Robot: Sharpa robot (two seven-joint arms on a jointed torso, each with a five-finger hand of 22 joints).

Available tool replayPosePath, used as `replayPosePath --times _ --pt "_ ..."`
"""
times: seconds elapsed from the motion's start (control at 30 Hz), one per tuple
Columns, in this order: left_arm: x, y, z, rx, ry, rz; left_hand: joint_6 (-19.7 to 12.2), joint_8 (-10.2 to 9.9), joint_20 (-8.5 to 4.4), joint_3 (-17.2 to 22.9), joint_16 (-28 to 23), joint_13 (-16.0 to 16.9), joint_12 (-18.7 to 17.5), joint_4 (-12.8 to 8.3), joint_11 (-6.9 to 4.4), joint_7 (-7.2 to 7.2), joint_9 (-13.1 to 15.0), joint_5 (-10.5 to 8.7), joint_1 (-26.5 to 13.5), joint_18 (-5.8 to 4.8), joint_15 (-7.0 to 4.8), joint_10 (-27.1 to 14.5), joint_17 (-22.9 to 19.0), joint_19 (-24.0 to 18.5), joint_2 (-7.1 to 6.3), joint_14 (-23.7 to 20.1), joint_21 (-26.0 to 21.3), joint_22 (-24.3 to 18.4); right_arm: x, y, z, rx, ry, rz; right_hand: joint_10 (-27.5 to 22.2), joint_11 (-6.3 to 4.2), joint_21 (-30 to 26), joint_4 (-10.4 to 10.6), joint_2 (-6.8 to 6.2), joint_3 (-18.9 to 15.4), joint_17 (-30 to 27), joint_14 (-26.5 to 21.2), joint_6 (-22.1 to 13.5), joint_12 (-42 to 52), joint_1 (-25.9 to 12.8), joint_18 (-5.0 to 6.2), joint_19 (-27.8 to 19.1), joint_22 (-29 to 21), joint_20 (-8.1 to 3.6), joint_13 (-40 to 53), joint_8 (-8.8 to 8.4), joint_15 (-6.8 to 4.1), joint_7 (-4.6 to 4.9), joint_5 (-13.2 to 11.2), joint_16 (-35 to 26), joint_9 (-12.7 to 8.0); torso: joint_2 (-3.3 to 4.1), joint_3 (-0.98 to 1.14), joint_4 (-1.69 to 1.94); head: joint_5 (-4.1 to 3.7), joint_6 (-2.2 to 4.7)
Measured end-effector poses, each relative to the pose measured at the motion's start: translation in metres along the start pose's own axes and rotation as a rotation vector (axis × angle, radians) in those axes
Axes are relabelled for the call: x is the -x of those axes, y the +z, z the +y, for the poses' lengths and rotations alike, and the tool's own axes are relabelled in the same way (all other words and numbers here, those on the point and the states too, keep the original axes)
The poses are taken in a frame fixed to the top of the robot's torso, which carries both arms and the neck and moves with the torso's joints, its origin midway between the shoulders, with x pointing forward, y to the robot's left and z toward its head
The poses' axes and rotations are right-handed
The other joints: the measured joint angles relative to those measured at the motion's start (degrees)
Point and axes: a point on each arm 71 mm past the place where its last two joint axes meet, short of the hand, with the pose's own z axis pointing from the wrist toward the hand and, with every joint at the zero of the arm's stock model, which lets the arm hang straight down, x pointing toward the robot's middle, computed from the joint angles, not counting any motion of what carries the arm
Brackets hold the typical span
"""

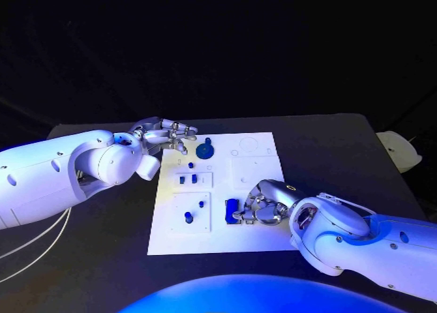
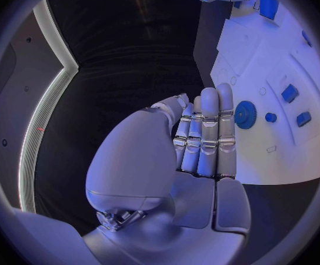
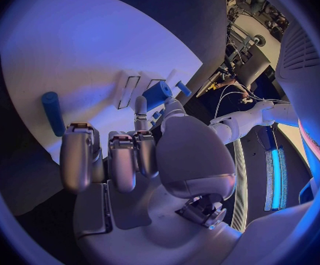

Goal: Assemble the parts on the task board

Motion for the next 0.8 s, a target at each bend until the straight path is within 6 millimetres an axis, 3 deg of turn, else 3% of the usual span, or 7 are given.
replayPosePath --times 0.17,0.33,0.8 --pt "0.0000 -0.0002 0.0000 0.001 0.000 0.000 0.00 0.00 0.00 0.00 0.00 0.00 0.00 0.00 0.00 0.00 0.00 0.00 -0.05 -0.01 0.00 0.00 0.00 0.00 0.05 0.00 0.00 0.00 0.0008 -0.0004 0.0004 0.005 -0.008 -0.008 0.01 -0.01 0.20 -0.54 0.29 0.09 0.00 0.00 0.01 0.00 1.38 0.00 -0.21 0.00 -0.21 0.00 0.00 0.00 -0.01 -0.87 0.00 0.21 0.02 0.02 -0.02 0.03 -0.15" --pt "-0.0003 -0.0002 0.0000 0.001 0.000 0.001 0.00 0.00 0.00 0.00 0.00 0.00 0.00 0.00 0.00 0.00 0.00 0.00 0.25 0.00 0.00 0.00 0.00 0.00 0.35 0.00 0.00 0.00 0.0023 -0.0008 -0.0005 0.011 -0.025 -0.021 0.21 -0.21 0.19 -1.48 0.99 0.86 0.00 0.00 0.20 0.00 2.98 0.00 -0.21 0.04 -0.21 0.00 0.00 -0.43 -0.20 -3.77 0.00 0.43 -0.05 0.01 -0.04 0.03 -0.25" --pt "0.0005 -0.0004 0.0001 0.001 0.000 -0.001 0.00 0.00 0.00 0.00 0.00 0.00 0.00 0.00 0.00 0.00 0.00 0.00 0.25 -0.01 0.00 0.00 0.00 0.00 0.35 0.00 0.00 0.00 0.0042 -0.0021 -0.0064 0.005 -0.068 -0.049 0.20 -0.20 0.44 -1.78 1.57 1.53 -0.01 0.00 0.20 0.02 4.73 0.00 -0.22 0.04 -0.20 0.17 -0.01 -0.42 -0.20 -4.03 0.00 0.57 -0.05 0.01 -0.02 -0.02 -0.14"
